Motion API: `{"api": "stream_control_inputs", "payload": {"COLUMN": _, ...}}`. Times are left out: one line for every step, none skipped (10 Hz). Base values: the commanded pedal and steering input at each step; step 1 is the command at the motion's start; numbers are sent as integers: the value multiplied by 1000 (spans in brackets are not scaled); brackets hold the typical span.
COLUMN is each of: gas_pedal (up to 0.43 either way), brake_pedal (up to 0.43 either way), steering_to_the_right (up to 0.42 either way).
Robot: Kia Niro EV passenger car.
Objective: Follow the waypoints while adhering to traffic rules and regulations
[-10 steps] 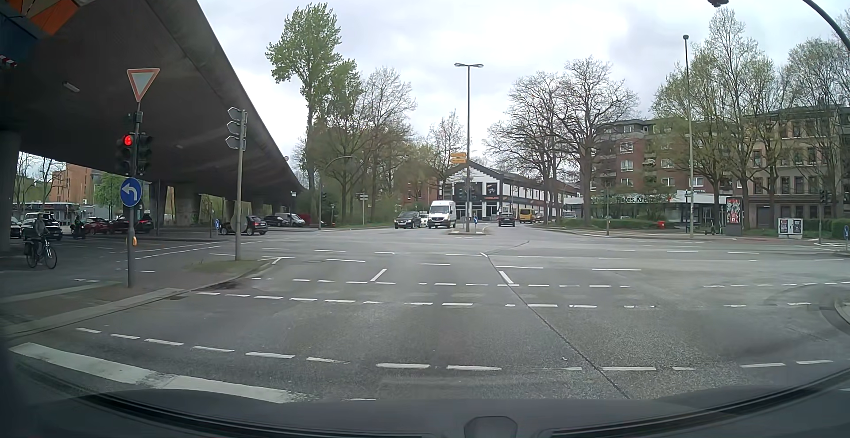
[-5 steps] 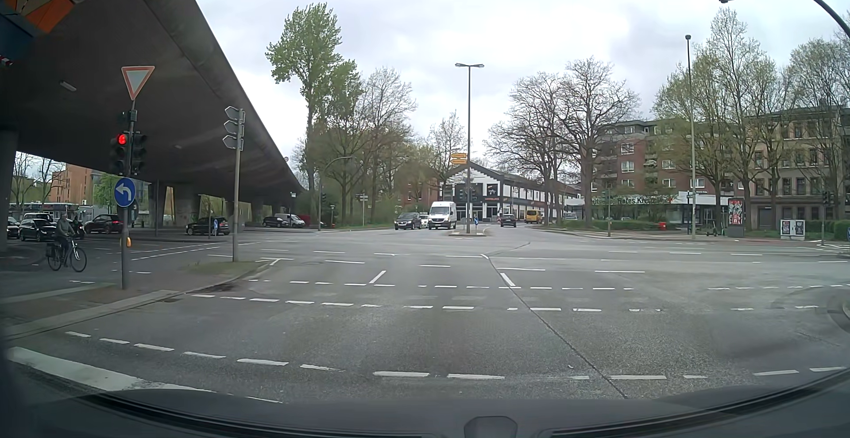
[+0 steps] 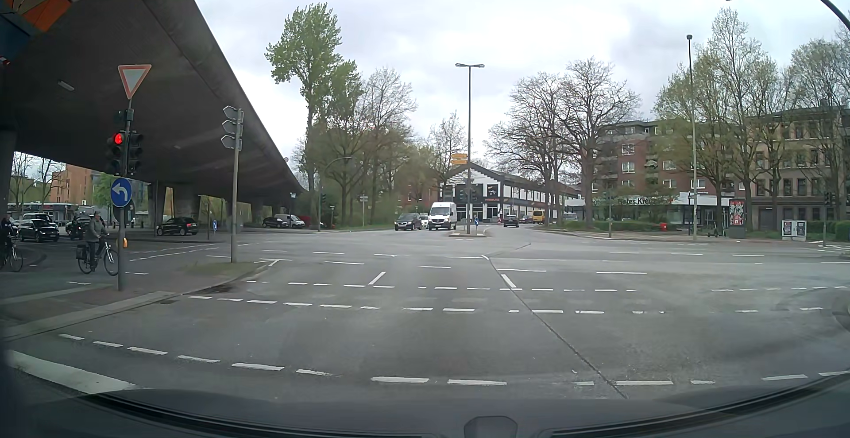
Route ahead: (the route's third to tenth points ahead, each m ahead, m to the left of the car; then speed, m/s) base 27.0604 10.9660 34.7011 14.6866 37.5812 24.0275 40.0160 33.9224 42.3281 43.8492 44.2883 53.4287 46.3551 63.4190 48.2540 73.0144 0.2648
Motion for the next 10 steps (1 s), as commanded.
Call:
{"api": "stream_control_inputs", "payload": {"gas_pedal": 0, "brake_pedal": 152, "steering_to_the_right": -9}}
{"api": "stream_control_inputs", "payload": {"gas_pedal": 0, "brake_pedal": 159, "steering_to_the_right": -9}}
{"api": "stream_control_inputs", "payload": {"gas_pedal": 0, "brake_pedal": 171, "steering_to_the_right": -9}}
{"api": "stream_control_inputs", "payload": {"gas_pedal": 0, "brake_pedal": 177, "steering_to_the_right": -9}}
{"api": "stream_control_inputs", "payload": {"gas_pedal": 0, "brake_pedal": 177, "steering_to_the_right": -9}}
{"api": "stream_control_inputs", "payload": {"gas_pedal": 0, "brake_pedal": 189, "steering_to_the_right": -9}}
{"api": "stream_control_inputs", "payload": {"gas_pedal": 0, "brake_pedal": 189, "steering_to_the_right": -9}}
{"api": "stream_control_inputs", "payload": {"gas_pedal": 0, "brake_pedal": 201, "steering_to_the_right": -9}}
{"api": "stream_control_inputs", "payload": {"gas_pedal": 0, "brake_pedal": 207, "steering_to_the_right": -10}}
{"api": "stream_control_inputs", "payload": {"gas_pedal": 0, "brake_pedal": 213, "steering_to_the_right": -10}}
